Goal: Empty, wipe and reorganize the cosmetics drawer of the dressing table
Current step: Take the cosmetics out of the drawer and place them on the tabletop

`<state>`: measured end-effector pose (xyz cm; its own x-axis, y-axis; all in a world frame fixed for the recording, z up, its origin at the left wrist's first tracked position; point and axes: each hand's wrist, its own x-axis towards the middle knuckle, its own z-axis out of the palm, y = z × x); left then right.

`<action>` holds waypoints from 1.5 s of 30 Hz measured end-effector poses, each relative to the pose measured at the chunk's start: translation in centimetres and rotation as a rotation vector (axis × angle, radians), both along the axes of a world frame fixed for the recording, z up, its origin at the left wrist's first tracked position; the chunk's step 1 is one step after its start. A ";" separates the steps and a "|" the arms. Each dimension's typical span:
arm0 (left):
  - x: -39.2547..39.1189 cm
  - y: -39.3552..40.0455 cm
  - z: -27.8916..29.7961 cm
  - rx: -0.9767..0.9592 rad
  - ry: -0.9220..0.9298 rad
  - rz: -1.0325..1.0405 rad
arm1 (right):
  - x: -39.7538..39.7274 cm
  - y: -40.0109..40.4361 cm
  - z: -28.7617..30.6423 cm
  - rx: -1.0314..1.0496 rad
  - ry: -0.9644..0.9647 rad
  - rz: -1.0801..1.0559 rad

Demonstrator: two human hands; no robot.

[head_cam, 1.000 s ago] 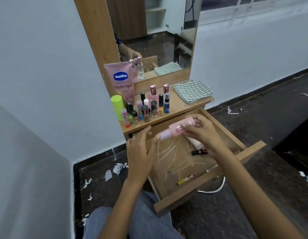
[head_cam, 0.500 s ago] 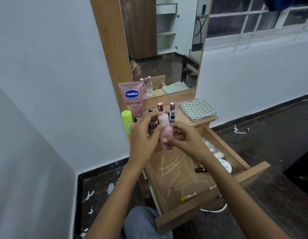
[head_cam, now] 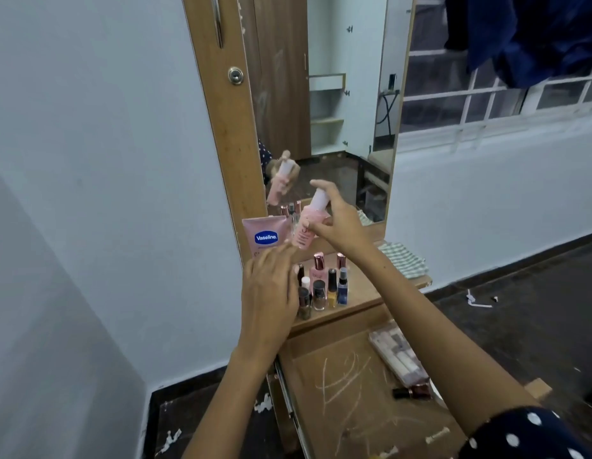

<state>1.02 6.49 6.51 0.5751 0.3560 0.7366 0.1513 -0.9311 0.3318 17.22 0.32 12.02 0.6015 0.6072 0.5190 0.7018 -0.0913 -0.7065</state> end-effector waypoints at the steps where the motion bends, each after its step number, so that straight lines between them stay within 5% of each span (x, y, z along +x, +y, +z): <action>1: 0.0 0.1 -0.3 0.005 0.008 0.008 | 0.3 0.7 -0.2 -0.037 -0.031 0.000; 13: -0.7 -0.1 -2.4 0.093 0.025 0.046 | 1.3 5.2 -3.4 -0.396 -0.288 0.036; 26: -0.6 -1.1 -4.2 0.101 0.096 0.031 | 1.9 5.5 -4.6 -0.481 -0.229 0.027; 37: -1.8 -4.3 -8.5 0.049 0.108 -0.054 | -2.4 -6.8 -7.1 0.087 -0.152 -0.148; 45: -1.1 -7.7 -14.2 -0.008 0.296 -0.171 | -2.5 -16.6 -17.6 -0.377 0.052 -0.403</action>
